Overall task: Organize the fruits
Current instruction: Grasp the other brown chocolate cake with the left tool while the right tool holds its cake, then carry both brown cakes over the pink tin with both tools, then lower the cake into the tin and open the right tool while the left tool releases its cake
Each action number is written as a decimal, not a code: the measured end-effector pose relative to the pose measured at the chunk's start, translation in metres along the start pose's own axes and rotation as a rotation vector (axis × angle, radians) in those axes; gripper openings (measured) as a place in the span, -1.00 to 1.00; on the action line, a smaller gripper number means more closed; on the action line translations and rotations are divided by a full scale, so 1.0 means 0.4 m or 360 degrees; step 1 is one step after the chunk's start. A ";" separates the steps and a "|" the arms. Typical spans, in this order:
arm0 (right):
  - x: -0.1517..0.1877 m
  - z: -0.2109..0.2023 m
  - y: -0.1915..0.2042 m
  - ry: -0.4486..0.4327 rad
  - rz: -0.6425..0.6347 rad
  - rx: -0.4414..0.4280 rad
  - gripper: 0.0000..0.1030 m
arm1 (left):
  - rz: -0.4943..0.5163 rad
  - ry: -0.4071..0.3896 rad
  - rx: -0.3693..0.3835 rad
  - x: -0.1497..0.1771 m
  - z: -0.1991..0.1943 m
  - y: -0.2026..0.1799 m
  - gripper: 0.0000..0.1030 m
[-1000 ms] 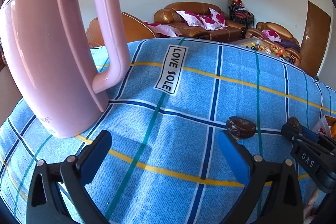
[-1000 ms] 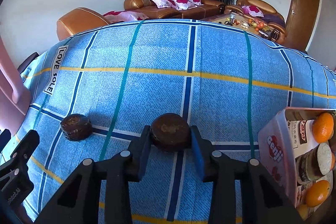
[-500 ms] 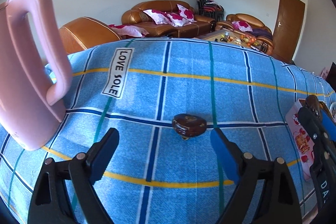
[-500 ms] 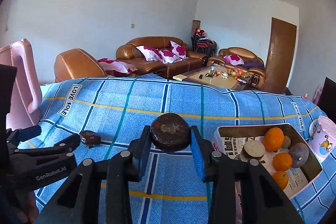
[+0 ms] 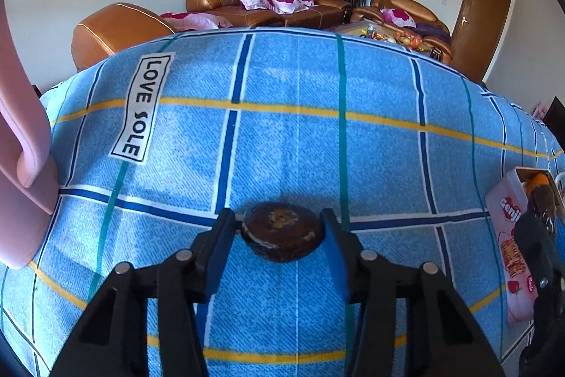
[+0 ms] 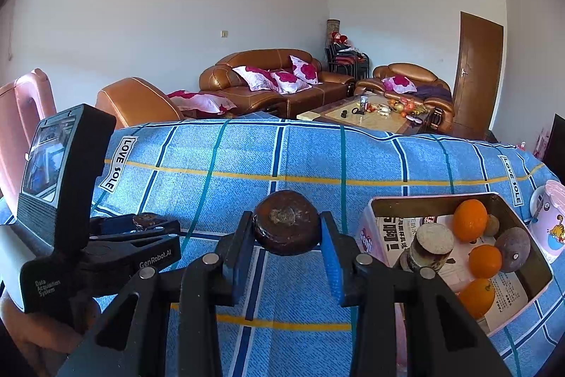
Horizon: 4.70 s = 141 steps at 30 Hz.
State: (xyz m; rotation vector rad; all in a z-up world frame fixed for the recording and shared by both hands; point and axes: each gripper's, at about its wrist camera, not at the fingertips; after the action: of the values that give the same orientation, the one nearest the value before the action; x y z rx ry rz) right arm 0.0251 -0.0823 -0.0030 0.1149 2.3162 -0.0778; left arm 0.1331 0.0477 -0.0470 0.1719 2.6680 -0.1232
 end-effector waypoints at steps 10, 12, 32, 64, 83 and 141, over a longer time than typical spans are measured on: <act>0.004 -0.005 0.002 -0.0019 -0.0011 0.0013 -0.25 | -0.0100 -0.0131 -0.0028 0.025 -0.042 0.035 -0.13; 0.005 -0.007 0.003 -0.0026 -0.0014 0.0016 -0.25 | -0.0124 -0.0192 -0.0071 0.034 -0.059 0.040 -0.13; 0.027 -0.046 0.009 -0.0093 -0.0047 0.0047 -0.25 | -0.0130 -0.0472 -0.0231 0.113 -0.147 0.017 -0.13; 0.108 -0.141 -0.066 -0.0148 -0.0042 0.0092 -0.25 | -0.0064 -0.0596 -0.0270 0.243 -0.222 -0.095 -0.13; 0.130 -0.175 -0.173 -0.0176 -0.0022 0.0156 -0.25 | 0.0034 -0.0577 -0.0206 0.262 -0.229 -0.214 -0.13; 0.119 -0.170 -0.604 -0.0175 0.0277 0.0469 -0.25 | 0.0387 -0.0596 0.0094 0.226 -0.198 -0.668 -0.13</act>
State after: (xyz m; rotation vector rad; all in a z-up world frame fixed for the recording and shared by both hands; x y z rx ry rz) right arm -0.0825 -0.3135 0.0131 0.4492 2.1629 -0.3288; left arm -0.0199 -0.1979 -0.0020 0.4441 2.2529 -0.1407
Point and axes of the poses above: each gripper's, at about its wrist camera, not at the fingertips, and z roughly the way its jaws point, y to its left, x to its underside, and after that the axes turned 12 degrees about y, right-handed
